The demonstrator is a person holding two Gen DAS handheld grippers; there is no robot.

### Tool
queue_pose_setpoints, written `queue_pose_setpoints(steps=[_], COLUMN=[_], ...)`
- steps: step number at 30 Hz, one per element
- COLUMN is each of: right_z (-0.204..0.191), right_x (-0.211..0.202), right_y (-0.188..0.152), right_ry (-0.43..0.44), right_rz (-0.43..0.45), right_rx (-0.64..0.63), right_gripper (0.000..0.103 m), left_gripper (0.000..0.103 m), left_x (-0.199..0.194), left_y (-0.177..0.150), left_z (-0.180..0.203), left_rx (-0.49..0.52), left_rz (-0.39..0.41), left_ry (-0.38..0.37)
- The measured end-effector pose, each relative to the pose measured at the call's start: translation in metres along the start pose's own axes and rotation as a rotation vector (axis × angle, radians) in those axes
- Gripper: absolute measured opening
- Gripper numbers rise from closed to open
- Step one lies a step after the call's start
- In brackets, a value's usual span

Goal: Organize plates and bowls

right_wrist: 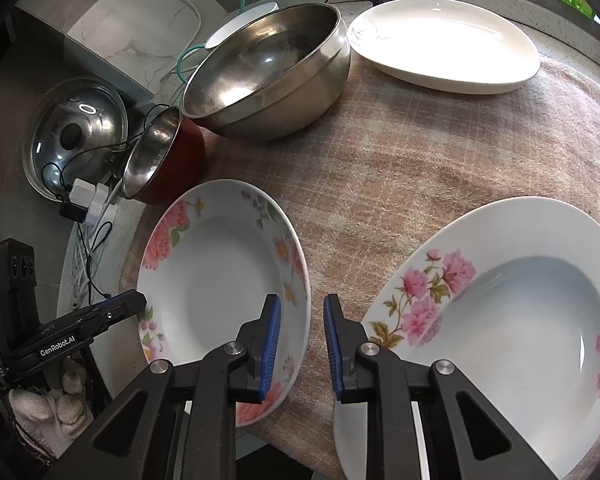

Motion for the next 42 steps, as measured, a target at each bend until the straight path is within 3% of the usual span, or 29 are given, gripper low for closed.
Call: queue_pose_setpoints(steps=[9,42], right_z=[-0.0021,0.0052], right_x=[0.0014,0.0029], right_y=[0.001,-0.0031], right_ry=[0.008,0.052], right_rz=[-0.007,-0.015], right_rx=[0.001,0.038], right_gripper=[0.013,0.01], left_gripper=[0.011,0.011], left_x=[0.001,-0.0008], left_y=[0.0021,0.005], left_z=[0.0023,0.0038], left_rx=[0.008,0.004], left_rz=[0.002,0.011], left_ry=[-0.002,0.0])
Point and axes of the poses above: each gripper's, at about its wrist camera, not at the fingertips, and x roughly the way its jaws point, z to its right, y to its top, the point moved 4 cm from there along x, roughly the way its jaws point, and after that the axes turned 15 degrees about -z, right-handed, at the moved point
